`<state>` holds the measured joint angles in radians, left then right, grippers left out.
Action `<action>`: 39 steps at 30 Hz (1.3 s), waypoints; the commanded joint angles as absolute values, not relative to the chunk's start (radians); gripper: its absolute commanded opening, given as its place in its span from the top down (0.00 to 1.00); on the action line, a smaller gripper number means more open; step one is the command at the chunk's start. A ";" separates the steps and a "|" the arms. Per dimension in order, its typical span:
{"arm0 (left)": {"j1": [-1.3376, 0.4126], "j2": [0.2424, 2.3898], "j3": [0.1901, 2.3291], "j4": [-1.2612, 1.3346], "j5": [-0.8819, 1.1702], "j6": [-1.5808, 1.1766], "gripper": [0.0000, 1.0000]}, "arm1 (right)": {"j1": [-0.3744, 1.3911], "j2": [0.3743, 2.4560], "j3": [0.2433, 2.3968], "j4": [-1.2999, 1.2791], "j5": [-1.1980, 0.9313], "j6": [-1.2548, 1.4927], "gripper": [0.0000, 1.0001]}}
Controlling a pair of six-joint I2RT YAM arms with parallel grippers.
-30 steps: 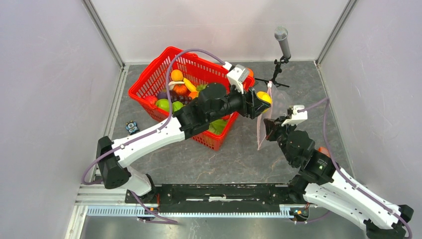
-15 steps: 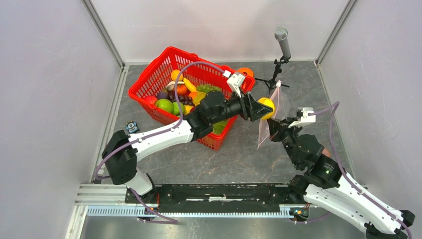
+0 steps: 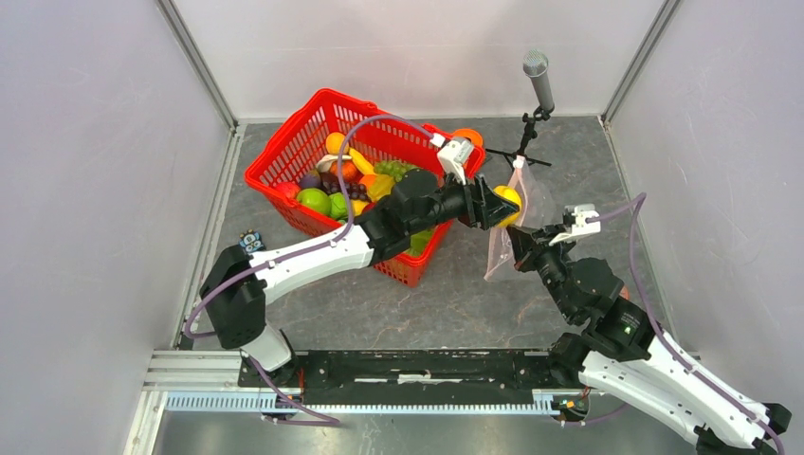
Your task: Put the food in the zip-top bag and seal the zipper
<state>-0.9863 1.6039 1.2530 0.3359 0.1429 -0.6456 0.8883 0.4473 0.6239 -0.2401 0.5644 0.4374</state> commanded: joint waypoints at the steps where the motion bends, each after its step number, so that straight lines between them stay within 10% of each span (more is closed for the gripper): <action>1: -1.016 1.613 1.368 0.156 0.029 -0.520 0.64 | 0.892 0.470 0.659 -0.152 0.482 0.361 1.00; 21: -1.109 1.710 1.622 -0.269 -0.344 -0.418 0.59 | 0.892 0.444 0.582 -0.047 0.527 0.424 1.00; 39: -1.080 1.685 1.530 0.007 -0.006 -0.593 0.55 | 0.892 0.451 0.569 -0.080 0.507 0.422 1.00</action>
